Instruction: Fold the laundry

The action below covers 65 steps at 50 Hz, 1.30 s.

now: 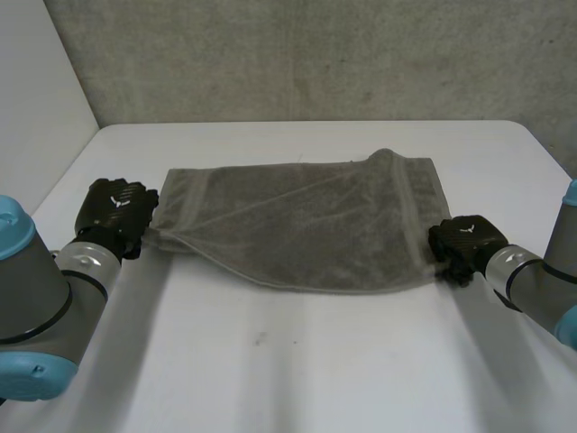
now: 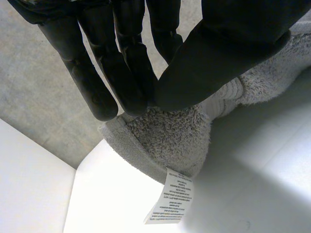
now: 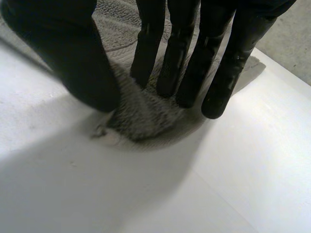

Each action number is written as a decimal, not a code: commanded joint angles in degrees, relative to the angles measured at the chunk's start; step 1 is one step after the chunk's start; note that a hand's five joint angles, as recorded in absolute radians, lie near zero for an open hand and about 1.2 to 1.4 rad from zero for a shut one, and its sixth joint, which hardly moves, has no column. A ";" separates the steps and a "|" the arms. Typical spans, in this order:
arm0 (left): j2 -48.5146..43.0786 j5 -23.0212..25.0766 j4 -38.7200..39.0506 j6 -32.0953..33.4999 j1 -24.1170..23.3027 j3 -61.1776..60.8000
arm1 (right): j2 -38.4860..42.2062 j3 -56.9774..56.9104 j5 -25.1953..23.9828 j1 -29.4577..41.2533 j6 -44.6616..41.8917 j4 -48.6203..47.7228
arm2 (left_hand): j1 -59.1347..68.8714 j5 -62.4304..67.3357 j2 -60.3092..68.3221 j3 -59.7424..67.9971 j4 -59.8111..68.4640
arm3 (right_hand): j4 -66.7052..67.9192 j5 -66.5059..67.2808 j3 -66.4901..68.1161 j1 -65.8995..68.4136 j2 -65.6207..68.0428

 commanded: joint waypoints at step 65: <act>-30.84 -1.09 -7.29 14.68 -0.09 35.10 | 11.37 -27.66 16.33 7.43 -9.61 3.49 | 11.04 10.29 10.23 10.32 10.26 | 24.31 26.55 24.06 32.40 24.08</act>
